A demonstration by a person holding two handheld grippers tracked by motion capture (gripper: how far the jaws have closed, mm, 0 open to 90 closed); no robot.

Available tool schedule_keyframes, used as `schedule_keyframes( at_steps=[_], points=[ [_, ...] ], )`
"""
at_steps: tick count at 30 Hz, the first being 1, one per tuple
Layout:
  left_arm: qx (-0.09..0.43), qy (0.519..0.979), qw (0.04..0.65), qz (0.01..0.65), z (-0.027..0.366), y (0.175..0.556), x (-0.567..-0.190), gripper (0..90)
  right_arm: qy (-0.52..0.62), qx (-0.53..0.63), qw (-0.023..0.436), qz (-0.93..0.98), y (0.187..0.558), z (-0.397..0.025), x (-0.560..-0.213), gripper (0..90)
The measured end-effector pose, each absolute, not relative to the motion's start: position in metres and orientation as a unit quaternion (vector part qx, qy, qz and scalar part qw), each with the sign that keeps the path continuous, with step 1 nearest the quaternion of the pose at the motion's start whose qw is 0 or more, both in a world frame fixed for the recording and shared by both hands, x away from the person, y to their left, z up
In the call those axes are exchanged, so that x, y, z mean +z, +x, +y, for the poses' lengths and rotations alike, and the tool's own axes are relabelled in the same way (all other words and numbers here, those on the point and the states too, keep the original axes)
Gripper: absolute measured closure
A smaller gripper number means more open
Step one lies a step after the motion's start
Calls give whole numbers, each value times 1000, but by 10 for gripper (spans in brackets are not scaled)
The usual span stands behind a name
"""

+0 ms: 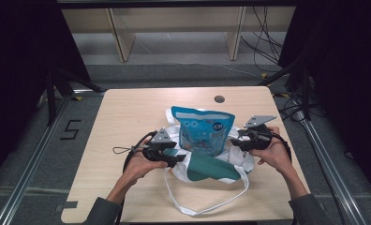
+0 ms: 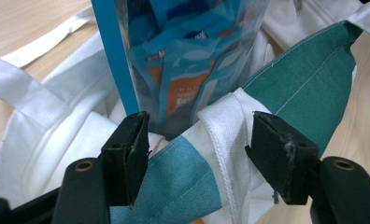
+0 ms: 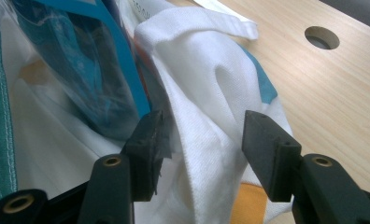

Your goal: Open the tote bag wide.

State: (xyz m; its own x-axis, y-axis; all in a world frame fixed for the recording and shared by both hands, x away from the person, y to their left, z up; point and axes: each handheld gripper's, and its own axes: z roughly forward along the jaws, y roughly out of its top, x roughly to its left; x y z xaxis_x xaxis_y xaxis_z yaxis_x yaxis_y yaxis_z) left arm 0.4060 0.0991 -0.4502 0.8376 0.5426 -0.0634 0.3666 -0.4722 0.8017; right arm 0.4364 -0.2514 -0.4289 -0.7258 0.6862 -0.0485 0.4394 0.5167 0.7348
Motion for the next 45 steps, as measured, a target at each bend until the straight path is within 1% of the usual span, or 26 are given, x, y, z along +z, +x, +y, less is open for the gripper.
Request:
schedule_keyframes(
  at_steps=[1,4,6,8,9,10,12,13,14,15,17,19,20,21,22,23,24,27,29,31,35,38,40,42,44,45],
  points=[
    [95,848,439,281,98,405,-453,368,333,363,165,854,436,-251,-429,498],
    [93,860,424,269,95,404,-461,396,332,353,156,861,438,-253,-429,498],
    [100,870,411,255,93,403,-466,473,339,364,165,852,438,-252,-432,504],
    [99,877,402,246,91,403,-473,562,341,353,154,858,438,-255,-429,512],
    [99,881,396,239,90,402,-477,630,347,354,156,854,439,-254,-430,512],
    [108,890,378,232,89,401,-479,664,345,350,152,858,439,-255,-430,512],
    [123,898,363,218,85,399,-480,795,348,351,163,854,442,-252,-434,512],
    [124,899,361,213,83,397,-479,796,354,338,152,859,442,-252,-433,517],
    [125,899,363,209,82,396,-478,798,349,345,165,855,446,-251,-436,545],
    [127,902,360,204,81,395,-477,800,351,341,164,856,448,-250,-435,593],
    [130,904,355,199,81,394,-477,801,329,330,192,864,452,-247,-435,746],
    [133,907,350,193,83,393,-478,805,319,323,226,862,456,-248,-429,846],
    [131,911,341,189,84,391,-479,806,329,336,245,848,460,-249,-424,878],
    [129,915,336,185,85,389,-482,808,344,349,265,831,466,-252,-417,879],
    [127,914,339,187,86,387,-485,808,357,356,266,821,471,-254,-413,880],
    [124,920,324,180,89,386,-489,809,359,353,267,822,476,-256,-411,880],
    [112,916,335,191,90,384,-495,813,367,355,273,816,483,-256,-415,880],
    [102,911,346,200,92,384,-498,814,387,318,251,828,499,-252,-441,881],
    [110,915,335,196,90,384,-498,813,386,279,237,847,507,-251,-466,881],
    [117,915,334,195,88,381,-498,813,390,268,230,851,509,-251,-480,881],
    [117,913,333,204,90,382,-495,800,394,282,221,846,508,-257,-483,873],
    [122,912,339,196,91,381,-483,744,401,290,227,838,504,-257,-473,795],
    [105,895,380,208,92,381,-471,653,410,309,229,827,500,-258,-461,710],
    [106,887,398,207,96,379,-455,608,412,327,227,820,493,-261,-446,634],
    [124,877,411,214,103,381,-440,568,396,357,239,812,482,-263,-430,609],
    [132,870,418,226,107,383,-434,564,393,371,234,808,474,-263,-421,599]
  ],
)
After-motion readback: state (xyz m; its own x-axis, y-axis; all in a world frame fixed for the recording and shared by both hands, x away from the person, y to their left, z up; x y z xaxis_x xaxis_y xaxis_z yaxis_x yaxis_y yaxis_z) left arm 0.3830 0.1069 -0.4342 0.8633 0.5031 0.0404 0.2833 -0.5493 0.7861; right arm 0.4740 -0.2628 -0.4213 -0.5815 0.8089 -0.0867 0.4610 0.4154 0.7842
